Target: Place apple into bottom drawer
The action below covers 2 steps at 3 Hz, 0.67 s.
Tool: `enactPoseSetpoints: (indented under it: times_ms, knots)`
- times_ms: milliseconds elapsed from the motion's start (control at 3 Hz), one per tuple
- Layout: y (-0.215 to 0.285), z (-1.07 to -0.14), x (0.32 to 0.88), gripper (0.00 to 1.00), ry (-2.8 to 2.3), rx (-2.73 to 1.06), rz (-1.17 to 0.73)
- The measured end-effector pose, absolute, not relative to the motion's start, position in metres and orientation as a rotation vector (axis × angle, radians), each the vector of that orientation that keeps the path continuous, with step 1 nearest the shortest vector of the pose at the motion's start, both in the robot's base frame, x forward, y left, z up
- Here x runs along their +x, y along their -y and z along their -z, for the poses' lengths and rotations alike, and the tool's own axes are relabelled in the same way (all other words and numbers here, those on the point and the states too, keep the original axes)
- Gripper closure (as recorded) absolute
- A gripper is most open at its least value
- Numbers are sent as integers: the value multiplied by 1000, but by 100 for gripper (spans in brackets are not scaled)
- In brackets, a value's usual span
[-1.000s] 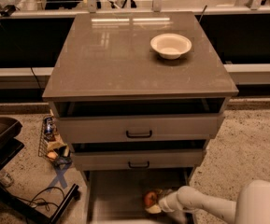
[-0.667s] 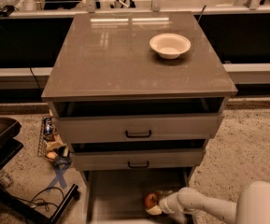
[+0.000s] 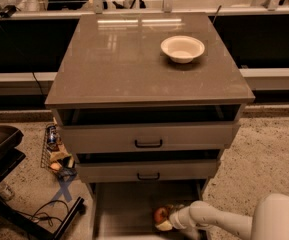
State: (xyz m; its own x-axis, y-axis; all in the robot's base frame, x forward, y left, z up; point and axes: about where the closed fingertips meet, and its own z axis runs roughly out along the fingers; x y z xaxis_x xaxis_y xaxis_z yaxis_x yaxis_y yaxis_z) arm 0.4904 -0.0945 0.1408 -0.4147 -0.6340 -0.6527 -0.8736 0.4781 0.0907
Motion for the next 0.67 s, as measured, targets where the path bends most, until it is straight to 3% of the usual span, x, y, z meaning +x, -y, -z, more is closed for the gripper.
enactPoseSetpoints:
  times_ms: [333, 667]
  knots:
    - [93, -140, 489, 13, -2181, -1245, -580]
    - [91, -139, 488, 0, -2181, -1246, -584]
